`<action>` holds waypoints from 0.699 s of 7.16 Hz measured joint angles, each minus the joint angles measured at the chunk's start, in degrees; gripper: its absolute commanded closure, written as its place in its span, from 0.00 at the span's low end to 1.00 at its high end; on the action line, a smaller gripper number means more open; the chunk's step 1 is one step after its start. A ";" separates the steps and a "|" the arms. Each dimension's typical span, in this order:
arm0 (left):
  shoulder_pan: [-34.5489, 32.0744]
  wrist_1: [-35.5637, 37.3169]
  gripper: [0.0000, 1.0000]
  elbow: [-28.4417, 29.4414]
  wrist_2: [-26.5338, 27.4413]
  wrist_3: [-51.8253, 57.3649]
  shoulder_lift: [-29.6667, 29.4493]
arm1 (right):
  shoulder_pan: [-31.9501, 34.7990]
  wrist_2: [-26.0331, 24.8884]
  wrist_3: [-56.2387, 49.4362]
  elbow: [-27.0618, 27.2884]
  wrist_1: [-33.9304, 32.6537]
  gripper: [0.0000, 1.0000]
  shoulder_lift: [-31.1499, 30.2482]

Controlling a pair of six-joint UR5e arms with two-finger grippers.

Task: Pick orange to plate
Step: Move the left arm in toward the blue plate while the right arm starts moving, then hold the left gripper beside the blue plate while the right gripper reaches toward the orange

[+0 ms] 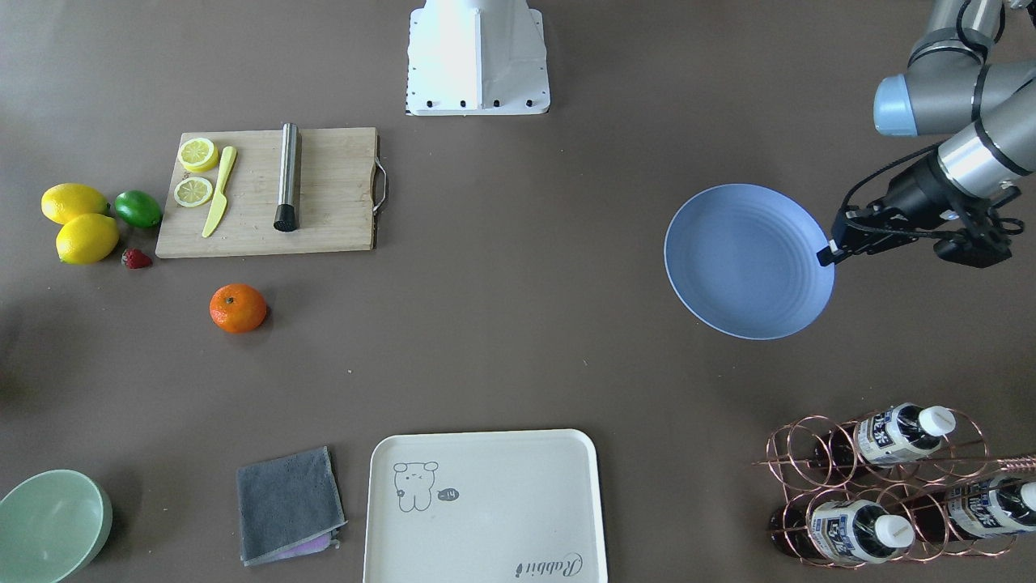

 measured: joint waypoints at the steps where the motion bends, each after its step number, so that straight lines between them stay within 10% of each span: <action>1: 4.36 0.11 1.00 -2.33 3.88 -5.41 -1.10 | -4.06 -1.64 8.32 -0.11 5.08 0.00 0.86; 5: 18.92 2.74 1.00 -2.67 18.08 -20.04 -11.84 | -19.01 -10.32 26.46 -0.95 12.29 0.00 7.12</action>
